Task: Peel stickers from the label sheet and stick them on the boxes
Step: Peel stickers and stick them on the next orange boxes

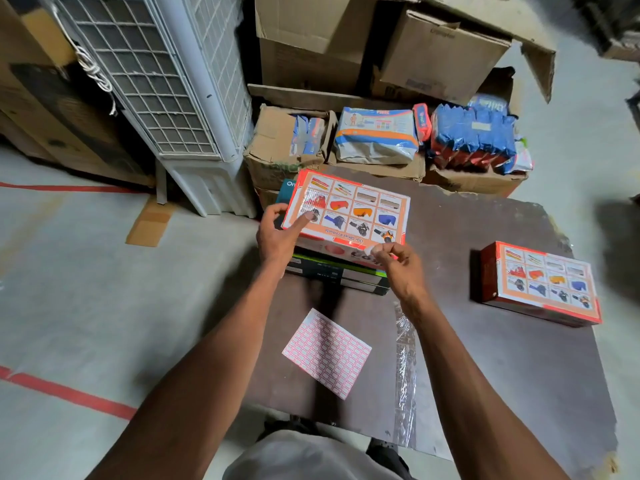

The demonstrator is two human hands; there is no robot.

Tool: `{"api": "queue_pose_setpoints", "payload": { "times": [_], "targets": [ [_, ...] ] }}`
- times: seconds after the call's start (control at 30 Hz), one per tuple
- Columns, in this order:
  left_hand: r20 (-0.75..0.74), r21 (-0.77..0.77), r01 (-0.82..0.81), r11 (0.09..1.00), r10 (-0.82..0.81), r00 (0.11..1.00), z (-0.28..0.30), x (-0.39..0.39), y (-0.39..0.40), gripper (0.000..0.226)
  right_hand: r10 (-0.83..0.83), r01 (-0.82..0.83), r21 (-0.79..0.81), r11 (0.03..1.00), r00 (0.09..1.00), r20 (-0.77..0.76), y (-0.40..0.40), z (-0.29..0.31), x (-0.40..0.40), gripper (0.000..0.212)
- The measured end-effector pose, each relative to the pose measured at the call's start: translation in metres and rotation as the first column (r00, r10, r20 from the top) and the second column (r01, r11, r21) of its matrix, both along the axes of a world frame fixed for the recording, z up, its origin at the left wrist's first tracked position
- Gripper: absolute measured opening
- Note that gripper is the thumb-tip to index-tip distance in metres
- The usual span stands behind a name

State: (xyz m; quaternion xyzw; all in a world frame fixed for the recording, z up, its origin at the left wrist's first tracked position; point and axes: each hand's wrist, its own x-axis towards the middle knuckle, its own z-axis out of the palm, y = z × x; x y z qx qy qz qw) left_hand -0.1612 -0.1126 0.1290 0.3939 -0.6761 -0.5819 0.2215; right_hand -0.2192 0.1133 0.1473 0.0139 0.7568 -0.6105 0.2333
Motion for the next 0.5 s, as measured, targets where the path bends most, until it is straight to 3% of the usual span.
{"api": "queue_pose_setpoints", "payload": {
  "times": [0.1, 0.2, 0.5],
  "targets": [
    [-0.067, 0.016, 0.06, 0.998, -0.059, 0.996, 0.009, 0.002, 0.0, 0.056, 0.044, -0.044, 0.002, 0.999, 0.998, -0.055, 0.007, 0.009, 0.02, 0.014],
    [-0.143, 0.055, 0.151, 0.987, -0.142, 0.98, 0.016, 0.003, -0.002, 0.069, 0.08, -0.073, 0.052, 0.996, 0.988, -0.134, 0.013, 0.013, 0.04, 0.021],
    [-0.231, 0.065, 0.191, 0.98, -0.171, 0.958, 0.037, 0.02, -0.003, 0.048, 0.136, -0.115, 0.098, 0.989, 0.96, -0.243, 0.023, 0.017, 0.066, 0.018]
  ]
}}
